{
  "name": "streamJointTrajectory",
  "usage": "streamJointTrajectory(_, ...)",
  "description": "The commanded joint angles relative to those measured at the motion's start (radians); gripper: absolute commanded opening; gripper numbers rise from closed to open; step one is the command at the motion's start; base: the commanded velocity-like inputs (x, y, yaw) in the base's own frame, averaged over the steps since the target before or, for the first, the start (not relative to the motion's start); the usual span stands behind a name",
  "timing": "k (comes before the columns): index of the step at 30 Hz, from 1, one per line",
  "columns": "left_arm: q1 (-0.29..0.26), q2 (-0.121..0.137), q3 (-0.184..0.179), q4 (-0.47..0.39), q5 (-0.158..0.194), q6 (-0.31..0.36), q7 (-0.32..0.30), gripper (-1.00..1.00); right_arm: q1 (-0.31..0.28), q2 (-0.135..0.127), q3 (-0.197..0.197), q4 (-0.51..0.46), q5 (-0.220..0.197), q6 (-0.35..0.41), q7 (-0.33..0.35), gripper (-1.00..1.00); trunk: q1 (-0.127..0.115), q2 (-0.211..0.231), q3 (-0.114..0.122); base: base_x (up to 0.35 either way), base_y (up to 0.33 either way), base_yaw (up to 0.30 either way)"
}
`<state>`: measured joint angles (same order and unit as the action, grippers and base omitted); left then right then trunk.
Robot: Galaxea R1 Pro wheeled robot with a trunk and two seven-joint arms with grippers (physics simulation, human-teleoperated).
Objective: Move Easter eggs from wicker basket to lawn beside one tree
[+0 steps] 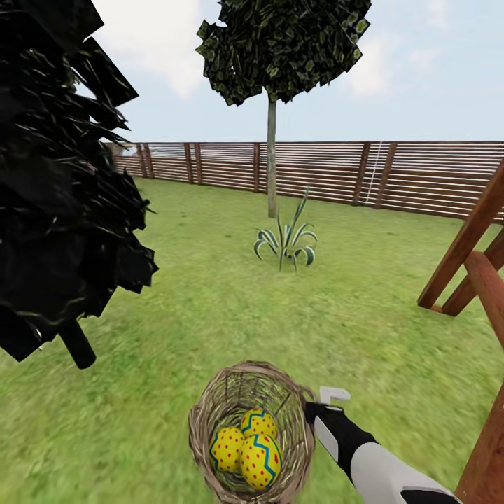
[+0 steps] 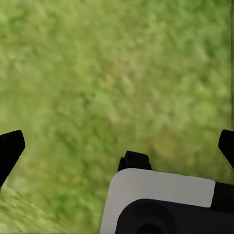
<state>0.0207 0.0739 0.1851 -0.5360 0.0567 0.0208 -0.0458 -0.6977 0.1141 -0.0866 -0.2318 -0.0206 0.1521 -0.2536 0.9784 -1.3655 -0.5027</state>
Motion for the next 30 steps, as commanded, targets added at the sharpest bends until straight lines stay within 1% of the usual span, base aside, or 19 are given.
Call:
streamJointTrajectory(1, 0.0, 0.0, 0.003, -0.002, 0.006, 0.002, -0.005, 1.0, 0.0, 0.001, -0.007, -0.001, -0.005, -0.011, 0.0, -1.0, 0.001, 0.0, -0.001, 0.338, 0.0, -0.086)
streamJointTrajectory(3, 0.0, 0.0, 0.002, -0.002, 0.006, 0.002, -0.005, 1.0, 0.001, 0.001, -0.007, 0.001, -0.005, -0.03, 0.0, -1.0, 0.001, 0.0, -0.001, 0.338, 0.0, -0.175)
streamJointTrajectory(10, 0.0, 0.0, 0.003, -0.002, 0.006, 0.002, -0.005, 1.0, 0.004, 0.001, -0.006, 0.003, -0.005, -0.038, 0.001, -1.0, 0.001, 0.0, -0.001, 0.338, 0.0, -0.236)
streamJointTrajectory(19, 0.0, 0.0, 0.003, -0.002, 0.005, 0.002, -0.005, 1.0, 0.004, 0.002, 0.0, 0.003, -0.005, -0.04, 0.001, -1.0, 0.001, 0.0, -0.001, 0.338, 0.005, -0.07)
streamJointTrajectory(23, 0.0, 0.0, 0.003, -0.002, 0.006, 0.002, -0.005, 1.0, 0.004, 0.002, 0.001, 0.003, -0.005, -0.039, 0.001, -1.0, 0.001, 0.0, -0.001, 0.338, 0.065, -0.19)
streamJointTrajectory(30, 0.001, 0.0, 0.003, -0.002, 0.009, 0.002, -0.005, 1.0, 0.005, 0.002, 0.001, 0.003, -0.005, -0.04, 0.001, -1.0, 0.001, 0.0, -0.001, 0.338, 0.092, -0.036)
